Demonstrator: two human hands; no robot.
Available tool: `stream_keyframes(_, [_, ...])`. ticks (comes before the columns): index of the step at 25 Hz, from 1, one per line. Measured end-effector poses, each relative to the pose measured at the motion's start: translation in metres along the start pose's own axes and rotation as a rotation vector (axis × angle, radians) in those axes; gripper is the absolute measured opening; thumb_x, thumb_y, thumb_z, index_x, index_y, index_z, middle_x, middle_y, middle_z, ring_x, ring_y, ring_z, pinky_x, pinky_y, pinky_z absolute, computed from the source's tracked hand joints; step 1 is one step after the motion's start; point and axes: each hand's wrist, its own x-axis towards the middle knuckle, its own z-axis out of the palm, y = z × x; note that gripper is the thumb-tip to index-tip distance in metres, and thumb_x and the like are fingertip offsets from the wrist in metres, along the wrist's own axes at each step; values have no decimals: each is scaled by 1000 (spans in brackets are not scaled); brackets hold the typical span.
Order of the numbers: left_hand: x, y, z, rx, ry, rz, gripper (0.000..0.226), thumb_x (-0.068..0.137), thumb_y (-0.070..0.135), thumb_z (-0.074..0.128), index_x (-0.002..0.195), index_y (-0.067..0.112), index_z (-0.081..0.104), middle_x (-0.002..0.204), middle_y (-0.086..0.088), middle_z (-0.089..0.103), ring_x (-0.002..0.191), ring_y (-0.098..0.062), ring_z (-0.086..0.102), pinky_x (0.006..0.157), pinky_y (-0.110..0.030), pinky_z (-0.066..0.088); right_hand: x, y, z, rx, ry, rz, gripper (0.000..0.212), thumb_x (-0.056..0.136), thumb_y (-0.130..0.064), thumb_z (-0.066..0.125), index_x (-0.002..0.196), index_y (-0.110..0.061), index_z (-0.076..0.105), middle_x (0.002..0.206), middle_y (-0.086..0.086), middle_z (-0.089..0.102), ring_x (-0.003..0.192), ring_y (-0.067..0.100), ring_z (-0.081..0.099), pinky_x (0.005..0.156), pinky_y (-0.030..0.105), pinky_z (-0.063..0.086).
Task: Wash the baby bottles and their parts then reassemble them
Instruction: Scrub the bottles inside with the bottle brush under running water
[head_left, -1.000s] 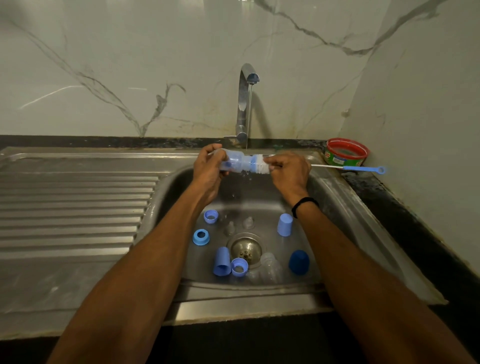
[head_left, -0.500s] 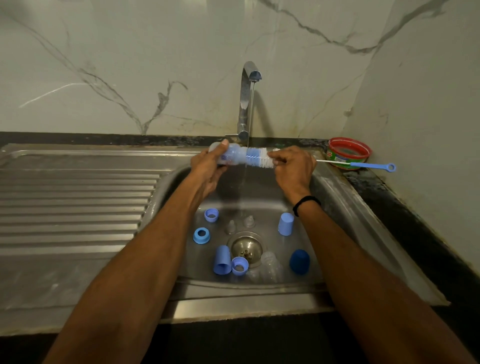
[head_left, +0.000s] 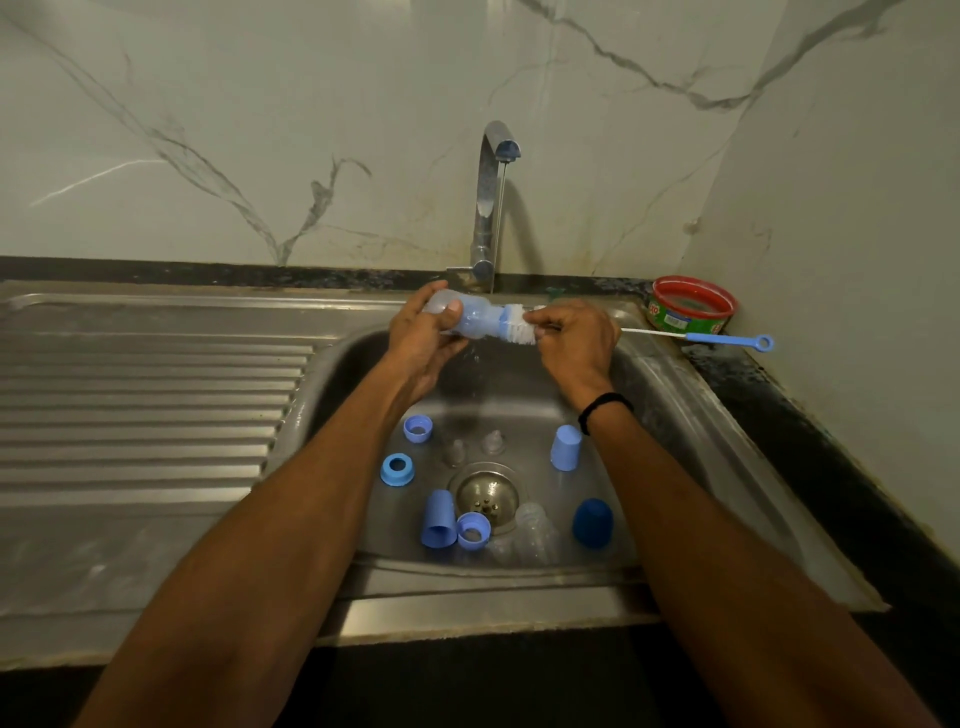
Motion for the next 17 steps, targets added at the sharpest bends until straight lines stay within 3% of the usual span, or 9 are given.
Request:
stream_keyframes(7, [-1, 8, 3, -55, 9, 71, 48, 91, -11, 58, 133, 11, 53, 134, -18, 54, 117, -39, 61, 89, -46, 60, -1, -2, 4, 22, -10, 79, 27, 80, -7, 70, 98, -25, 79, 102, 3, 74, 98, 26, 64, 97, 43, 43])
stream_keyframes(9, [-3, 8, 3, -61, -34, 52, 45, 91, -7, 58, 130, 14, 53, 134, -18, 53, 118, -39, 60, 89, -46, 60, -2, -4, 5, 28, -24, 83, 26, 81, -8, 71, 99, -24, 79, 103, 4, 73, 98, 25, 64, 97, 42, 45])
stream_keyframes(12, [-3, 8, 0, -87, 46, -7, 39, 95, 13, 64, 133, 11, 53, 130, -18, 60, 117, -37, 63, 90, -46, 59, -4, -13, 5, 122, -99, 56, 25, 84, -11, 70, 103, -25, 78, 105, -1, 75, 100, 21, 65, 98, 43, 46])
stream_keyframes(15, [-4, 8, 5, -23, 43, 25, 39, 96, 10, 62, 133, 9, 54, 129, -20, 61, 115, -35, 64, 94, -47, 58, -4, -13, -2, 93, -139, 99, 27, 87, -16, 61, 105, -31, 76, 105, -4, 74, 100, 19, 63, 103, 41, 39])
stream_keyframes(17, [-3, 8, 3, -57, 28, 27, 39, 95, 6, 61, 133, 11, 54, 131, -21, 59, 116, -35, 63, 95, -47, 57, -2, -9, -7, 128, -208, 104, 28, 87, -19, 57, 104, -31, 76, 102, -3, 74, 97, 22, 65, 98, 45, 46])
